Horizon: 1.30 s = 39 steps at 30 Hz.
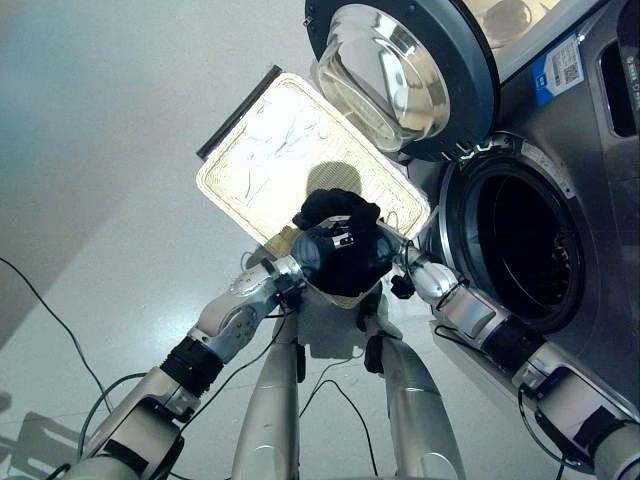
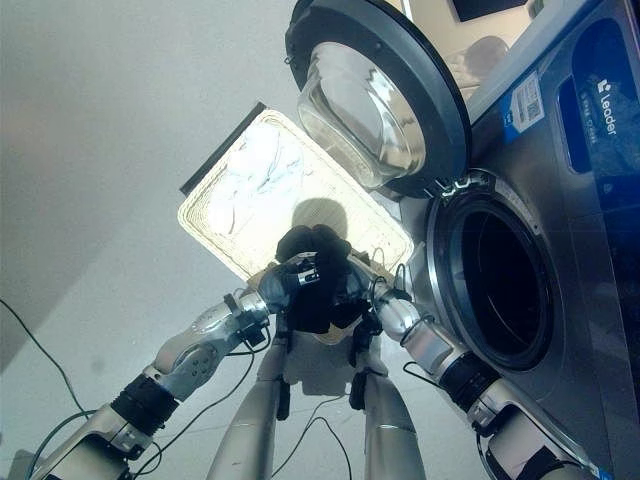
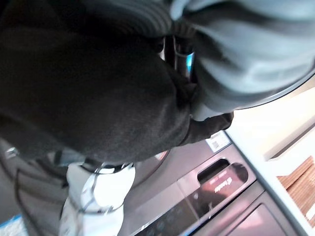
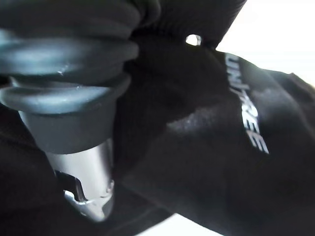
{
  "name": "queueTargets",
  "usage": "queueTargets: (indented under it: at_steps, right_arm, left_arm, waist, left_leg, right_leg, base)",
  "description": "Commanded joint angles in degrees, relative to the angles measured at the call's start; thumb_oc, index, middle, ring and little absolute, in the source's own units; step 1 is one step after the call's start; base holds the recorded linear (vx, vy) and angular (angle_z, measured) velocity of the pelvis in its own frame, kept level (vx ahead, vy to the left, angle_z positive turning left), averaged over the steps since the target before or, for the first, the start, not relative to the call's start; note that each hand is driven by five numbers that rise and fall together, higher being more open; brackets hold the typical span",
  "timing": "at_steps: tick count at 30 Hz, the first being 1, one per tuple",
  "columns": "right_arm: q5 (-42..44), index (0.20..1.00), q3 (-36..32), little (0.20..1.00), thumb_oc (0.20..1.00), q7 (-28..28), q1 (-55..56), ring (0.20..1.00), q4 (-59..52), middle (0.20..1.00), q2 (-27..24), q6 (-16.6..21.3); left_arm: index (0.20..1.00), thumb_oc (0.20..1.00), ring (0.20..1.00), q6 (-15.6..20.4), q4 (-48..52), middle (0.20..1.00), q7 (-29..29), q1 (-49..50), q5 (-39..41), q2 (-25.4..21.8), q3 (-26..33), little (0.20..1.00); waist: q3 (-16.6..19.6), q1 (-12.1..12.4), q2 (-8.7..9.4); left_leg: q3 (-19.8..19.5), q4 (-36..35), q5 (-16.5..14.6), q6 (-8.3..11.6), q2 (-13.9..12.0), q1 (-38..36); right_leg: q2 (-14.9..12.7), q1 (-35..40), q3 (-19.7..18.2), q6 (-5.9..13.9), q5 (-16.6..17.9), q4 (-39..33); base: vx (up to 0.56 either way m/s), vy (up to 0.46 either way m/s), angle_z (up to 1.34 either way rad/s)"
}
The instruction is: Put the clothes into the washing machine.
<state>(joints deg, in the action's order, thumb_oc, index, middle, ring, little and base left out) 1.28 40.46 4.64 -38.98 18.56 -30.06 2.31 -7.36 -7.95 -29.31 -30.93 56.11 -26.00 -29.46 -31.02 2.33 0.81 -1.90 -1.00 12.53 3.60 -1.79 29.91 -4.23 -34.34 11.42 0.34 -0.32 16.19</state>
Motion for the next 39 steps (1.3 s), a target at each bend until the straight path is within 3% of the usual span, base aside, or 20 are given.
queueTargets:
  at_steps: [1, 5, 6, 7, 8, 10, 13, 14, 15, 16, 21, 22, 24, 26, 30, 32, 33, 38, 39]
  right_arm:
    - [5.92, 1.000, 4.10, 1.000, 1.000, 5.54, -2.42, 1.000, -4.27, 1.000, 2.80, -0.39]
    - [6.33, 1.000, 4.22, 1.000, 1.000, 5.82, -2.45, 1.000, -4.22, 1.000, 2.89, -0.43]
    - [9.88, 0.200, 5.04, 0.200, 0.200, 6.52, -2.94, 0.200, -4.00, 0.200, 4.02, -0.77]
    - [9.88, 0.200, 5.04, 0.200, 0.200, 6.52, -2.94, 0.200, -4.00, 0.200, 4.02, -0.77]
    - [14.47, 0.200, 4.81, 0.200, 0.200, 7.09, -2.46, 0.200, -2.46, 0.200, 5.47, -1.46]
    - [16.50, 0.200, 4.50, 0.200, 0.200, 6.50, -1.77, 0.200, -2.23, 0.200, 5.81, -2.10]
    - [20.58, 0.200, 2.78, 0.200, 0.200, 5.88, 0.20, 0.200, -0.94, 0.200, 6.93, -3.69]
    - [22.54, 0.200, 2.03, 0.200, 0.200, 5.62, 1.08, 0.200, -0.44, 0.200, 7.36, -4.44]
    - [22.32, 0.200, 1.94, 0.200, 0.200, 5.96, 1.22, 0.200, -0.36, 0.200, 7.42, -4.53]
    - [25.96, 0.200, 0.56, 0.200, 0.200, 5.60, 3.16, 0.200, 0.63, 0.200, 8.38, -5.90]
    - [36.97, 0.200, -3.79, 0.200, 0.200, 7.46, 8.94, 0.200, 2.13, 0.200, 10.33, -7.66]
    - [38.10, 0.200, -4.16, 0.200, 0.200, 7.55, 9.39, 0.200, 2.26, 0.200, 10.40, -7.63]
    - [44.66, 0.200, -5.93, 0.200, 0.200, 8.29, 10.87, 0.200, 2.86, 0.200, 10.95, -8.06]
    - [48.18, 0.200, -7.09, 0.200, 0.200, 8.62, 11.48, 0.200, 3.47, 0.200, 11.37, -7.84]
    - [57.72, 0.200, -9.23, 0.200, 0.200, 10.42, 12.39, 0.200, 4.34, 0.200, 12.02, -7.73]
    - [60.31, 0.200, -9.63, 0.200, 0.200, 10.41, 12.51, 0.200, 4.38, 0.200, 12.33, -7.66]
    - [65.67, 0.200, -10.64, 0.200, 0.200, 10.96, 13.19, 0.200, 4.02, 0.200, 13.17, -7.35]
    - [70.36, 0.200, -11.56, 0.200, 0.200, 11.52, 14.08, 0.200, 3.65, 0.200, 14.07, -5.64]
    - [72.22, 0.200, -12.27, 0.200, 0.200, 12.08, 14.57, 0.200, 3.65, 0.200, 14.65, -4.27]
  left_arm:
    - [0.200, 0.200, 0.200, -3.01, 6.54, 0.200, -10.73, -2.16, 7.25, 5.91, -4.00, 0.200]
    - [0.200, 0.200, 0.200, -3.19, 6.53, 0.200, -10.94, -2.17, 7.43, 5.98, -4.08, 0.200]
    - [0.200, 0.200, 0.200, -3.32, 5.98, 0.200, -10.59, -2.55, 9.01, 7.02, -5.09, 0.200]
    - [0.200, 0.200, 0.200, -3.32, 5.98, 0.200, -10.59, -2.55, 9.01, 7.02, -5.09, 0.200]
    - [0.200, 0.200, 0.200, 0.25, 4.26, 0.200, -7.69, -2.66, 10.61, 7.97, -4.66, 0.200]
    - [0.200, 0.200, 0.200, 2.52, 3.77, 0.200, -5.77, -2.38, 10.22, 8.11, -4.10, 0.200]
    - [0.200, 0.200, 0.200, 9.71, 2.52, 0.200, 3.31, -2.14, 9.47, 7.93, -2.54, 0.200]
    - [0.435, 0.435, 0.435, 12.04, 2.11, 0.435, 7.68, -1.84, 8.32, 8.08, -1.71, 0.435]
    - [0.555, 0.555, 0.555, 12.48, 2.06, 0.555, 8.56, -1.77, 8.03, 8.10, -1.60, 0.555]
    - [1.000, 1.000, 1.000, 16.73, 0.86, 1.000, 16.75, -0.89, 4.65, 8.24, -0.06, 1.000]
    - [1.000, 1.000, 1.000, 27.45, -0.62, 1.000, 37.46, 2.63, -11.07, 7.54, 4.28, 1.000]
    - [1.000, 1.000, 1.000, 27.98, -0.78, 1.000, 39.22, 2.94, -12.48, 7.38, 4.58, 1.000]
    - [1.000, 1.000, 1.000, 29.16, -1.55, 1.000, 51.76, 3.56, -26.30, 5.99, 6.17, 1.000]
    - [1.000, 1.000, 1.000, 26.98, -2.77, 1.000, 58.68, 3.60, -32.49, 5.16, 7.23, 1.000]
    - [1.000, 1.000, 1.000, 21.44, -6.27, 1.000, 62.98, 3.94, -30.48, 4.73, 9.01, 1.000]
    - [1.000, 1.000, 1.000, 20.97, -7.20, 1.000, 63.23, 4.08, -30.32, 4.79, 9.26, 1.000]
    - [1.000, 1.000, 1.000, 19.71, -8.16, 1.000, 62.39, 4.67, -27.96, 4.99, 9.45, 1.000]
    - [1.000, 1.000, 1.000, 20.45, -9.54, 1.000, 60.45, 5.45, -22.55, 5.60, 9.67, 1.000]
    - [1.000, 1.000, 1.000, 21.29, -10.25, 1.000, 58.13, 6.11, -17.71, 6.27, 10.18, 1.000]
  waist:
    - [1.23, -1.43, -0.40]
    - [1.23, -1.43, -0.38]
    - [1.23, -1.51, -0.21]
    - [1.23, -1.51, -0.21]
    - [1.23, -1.64, -0.01]
    - [1.23, -1.69, -0.01]
    - [1.23, -1.82, -0.14]
    - [1.23, -1.85, -0.23]
    - [1.23, -1.85, -0.25]
    - [1.23, -1.84, -0.43]
    - [1.23, -1.59, -1.01]
    - [1.23, -1.54, -1.07]
    - [1.23, -1.27, -1.27]
    - [1.23, -1.15, -1.39]
    - [1.23, -1.13, -1.53]
    - [1.23, -1.20, -1.61]
    - [1.23, -1.36, -1.86]
    - [1.23, -1.64, -2.18]
    - [1.23, -1.80, -2.34]
  left_leg:
    - [5.83, 3.66, -7.01, -1.16, 4.44, -0.75]
    - [5.84, 3.63, -7.01, -1.16, 4.43, -0.78]
    - [5.74, 3.70, -6.93, -0.99, 4.42, -0.63]
    - [5.74, 3.70, -6.93, -0.99, 4.42, -0.63]
    - [5.78, 3.75, -6.77, -0.79, 4.37, -0.21]
    - [5.73, 3.77, -6.70, -0.77, 4.40, -0.06]
    - [5.63, 3.64, -6.48, -0.71, 4.40, 0.31]
    - [5.55, 3.64, -6.40, -0.72, 4.46, 0.45]
    - [5.53, 3.64, -6.39, -0.71, 4.46, 0.45]
    - [5.31, 3.65, -6.28, -0.78, 4.60, 0.53]
    - [4.80, 3.76, -6.01, -0.87, 4.92, 0.90]
    - [4.78, 3.74, -5.98, -0.86, 4.93, 0.91]
    - [4.73, 3.58, -5.85, -0.81, 4.91, 0.76]
    - [4.72, 3.57, -5.81, -0.71, 4.88, 0.62]
    - [4.88, 3.30, -5.62, -0.50, 4.68, 0.19]
    - [5.00, 3.26, -5.57, -0.47, 4.61, 0.15]
    - [5.27, 3.16, -5.53, -0.37, 4.43, 0.01]
    - [5.59, 2.92, -5.43, -0.38, 4.26, -0.09]
    - [5.77, 2.68, -5.36, -0.37, 4.24, -0.26]
  right_leg:
    - [1.42, 1.77, -0.87, 4.99, 5.06, -7.35]
    - [1.44, 1.79, -0.88, 4.98, 5.06, -7.38]
    - [1.56, 1.67, -0.98, 4.90, 5.14, -7.38]
    - [1.56, 1.67, -0.98, 4.90, 5.14, -7.38]
    - [1.69, 1.36, -1.10, 4.79, 5.20, -7.46]
    - [1.73, 1.19, -1.10, 4.78, 5.23, -7.41]
    - [1.77, 0.95, -0.99, 4.70, 5.21, -7.49]
    - [1.74, 0.85, -0.91, 4.68, 5.21, -7.50]
    - [1.73, 0.85, -0.88, 4.68, 5.21, -7.51]
    - [1.73, 0.87, -0.73, 4.62, 5.13, -7.51]
    - [1.56, 0.86, -0.27, 4.52, 4.96, -7.67]
    - [1.55, 0.89, -0.21, 4.50, 4.92, -7.69]
    - [1.46, 1.17, 0.22, 4.43, 4.78, -7.76]
    - [1.41, 1.34, 0.38, 4.41, 4.66, -7.69]
    - [1.36, 1.75, 0.59, 4.47, 4.57, -7.74]
    - [1.40, 1.73, 0.58, 4.46, 4.54, -7.68]
    - [1.44, 1.69, 0.50, 4.48, 4.48, -7.58]
    - [1.53, 1.56, 0.27, 4.52, 4.47, -7.51]
    - [1.64, 1.64, 0.13, 4.53, 4.46, -7.60]
  base:
    - [0.00, 0.000, 0.00]
    - [0.00, 0.000, 0.00]
    - [0.00, 0.000, 0.00]
    - [0.00, -0.031, 0.00]
    - [0.00, 0.000, 0.00]
    - [0.00, 0.000, 0.00]
    - [0.00, 0.000, 0.00]
    - [0.00, 0.000, 0.00]
    - [0.00, 0.000, 0.00]
    - [0.00, 0.000, 0.00]
    - [0.00, 0.000, 0.00]
    - [0.00, 0.000, 0.00]
    - [0.00, 0.000, 0.00]
    - [0.00, 0.000, 0.00]
    - [0.00, 0.000, 0.00]
    - [0.00, 0.000, 0.00]
    - [0.00, 0.000, 0.00]
    - [0.00, 0.029, -0.05]
    - [0.00, 0.022, -0.06]
